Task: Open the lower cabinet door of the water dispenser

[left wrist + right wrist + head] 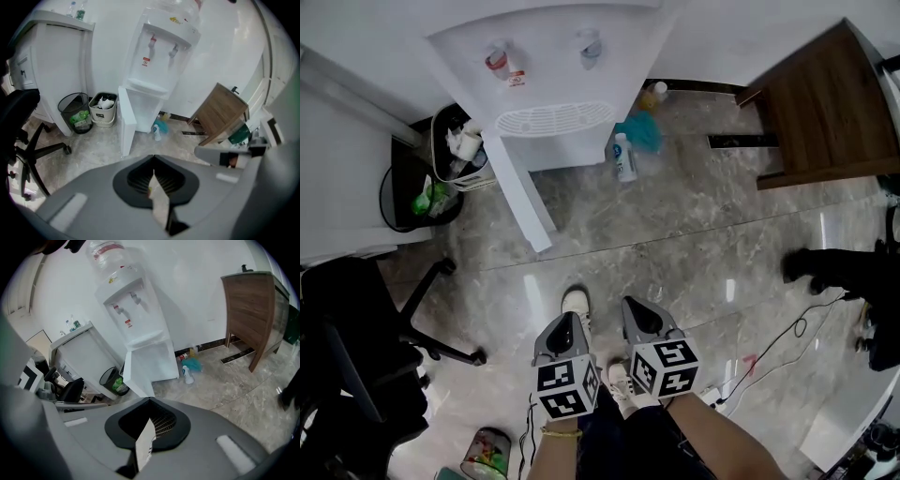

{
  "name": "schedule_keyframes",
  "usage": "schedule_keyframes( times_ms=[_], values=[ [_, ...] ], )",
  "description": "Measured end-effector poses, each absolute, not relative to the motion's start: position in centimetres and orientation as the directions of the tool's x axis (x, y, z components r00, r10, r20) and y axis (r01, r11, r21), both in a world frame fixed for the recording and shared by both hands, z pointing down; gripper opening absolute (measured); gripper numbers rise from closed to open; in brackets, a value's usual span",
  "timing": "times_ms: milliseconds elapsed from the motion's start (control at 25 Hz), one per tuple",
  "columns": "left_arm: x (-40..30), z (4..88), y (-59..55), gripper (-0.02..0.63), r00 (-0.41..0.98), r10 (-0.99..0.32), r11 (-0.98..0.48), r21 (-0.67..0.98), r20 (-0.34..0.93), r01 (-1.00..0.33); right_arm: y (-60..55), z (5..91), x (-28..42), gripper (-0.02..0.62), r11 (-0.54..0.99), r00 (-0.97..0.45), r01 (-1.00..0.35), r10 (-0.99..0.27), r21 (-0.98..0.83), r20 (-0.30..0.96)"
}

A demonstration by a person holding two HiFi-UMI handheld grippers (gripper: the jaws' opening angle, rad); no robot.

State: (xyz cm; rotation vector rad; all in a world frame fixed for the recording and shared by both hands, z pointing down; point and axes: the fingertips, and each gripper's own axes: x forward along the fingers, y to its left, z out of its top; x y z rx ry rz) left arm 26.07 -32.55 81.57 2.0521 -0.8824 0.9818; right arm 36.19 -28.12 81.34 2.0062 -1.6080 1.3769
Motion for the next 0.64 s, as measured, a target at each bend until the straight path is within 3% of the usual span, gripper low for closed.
schedule_keyframes(
  times_ms=[640],
  values=[
    [26.8, 81.81, -32.21, 0.008, 0.49, -0.252, -0.553, 0.291, 0.835, -0.781, -27.85, 81.4, 36.5, -0.003, -0.384, -0.026, -0.857, -0.636, -0.345, 0.771]
  ],
)
